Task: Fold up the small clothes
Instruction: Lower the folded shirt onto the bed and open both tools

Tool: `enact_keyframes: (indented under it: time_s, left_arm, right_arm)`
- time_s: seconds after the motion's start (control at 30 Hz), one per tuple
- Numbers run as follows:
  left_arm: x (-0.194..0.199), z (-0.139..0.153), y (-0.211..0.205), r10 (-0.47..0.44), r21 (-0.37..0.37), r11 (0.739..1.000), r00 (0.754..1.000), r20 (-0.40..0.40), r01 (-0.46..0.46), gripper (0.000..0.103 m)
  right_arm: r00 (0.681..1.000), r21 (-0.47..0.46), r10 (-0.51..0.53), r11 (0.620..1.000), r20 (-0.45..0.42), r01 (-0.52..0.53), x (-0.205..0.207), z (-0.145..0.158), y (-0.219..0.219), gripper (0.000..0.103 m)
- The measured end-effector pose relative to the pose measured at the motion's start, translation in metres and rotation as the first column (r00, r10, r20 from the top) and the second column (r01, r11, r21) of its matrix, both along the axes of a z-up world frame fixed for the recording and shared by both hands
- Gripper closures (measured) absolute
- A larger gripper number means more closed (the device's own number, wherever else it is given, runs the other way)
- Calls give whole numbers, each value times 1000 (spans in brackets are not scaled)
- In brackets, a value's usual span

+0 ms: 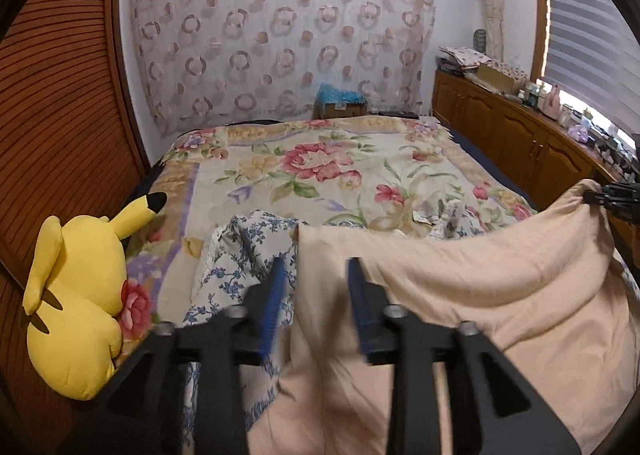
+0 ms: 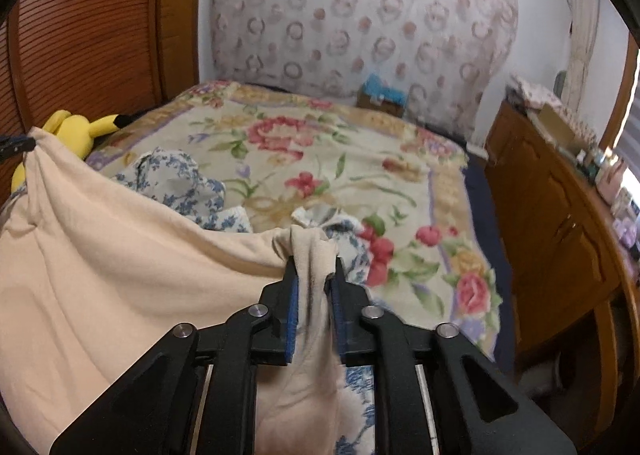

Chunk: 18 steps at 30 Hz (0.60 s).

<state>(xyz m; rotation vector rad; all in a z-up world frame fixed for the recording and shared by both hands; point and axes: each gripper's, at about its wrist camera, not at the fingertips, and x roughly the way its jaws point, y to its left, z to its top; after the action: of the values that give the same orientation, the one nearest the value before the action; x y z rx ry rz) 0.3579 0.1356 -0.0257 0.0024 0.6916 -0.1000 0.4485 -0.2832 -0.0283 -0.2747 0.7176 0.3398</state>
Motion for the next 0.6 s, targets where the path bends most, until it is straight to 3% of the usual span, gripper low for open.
enact_keyframes:
  time_s: [0.13, 0.4, 0.6]
  left_arm:
    - [-23, -3, 3, -25, 21, 999, 999, -32, 26, 59]
    - [-73, -32, 13, -7, 30, 999, 990, -138, 11, 58]
    - [-82, -49, 17, 21, 18, 1000, 983, -182, -17, 58]
  right_arm:
    - [1000, 11, -19, 1000, -13, 20, -12, -4, -6, 66]
    - [998, 77, -27, 997, -53, 31, -71, 1, -35, 59]
    - [982, 60, -111, 991, -156, 121, -91, -22, -56, 59]
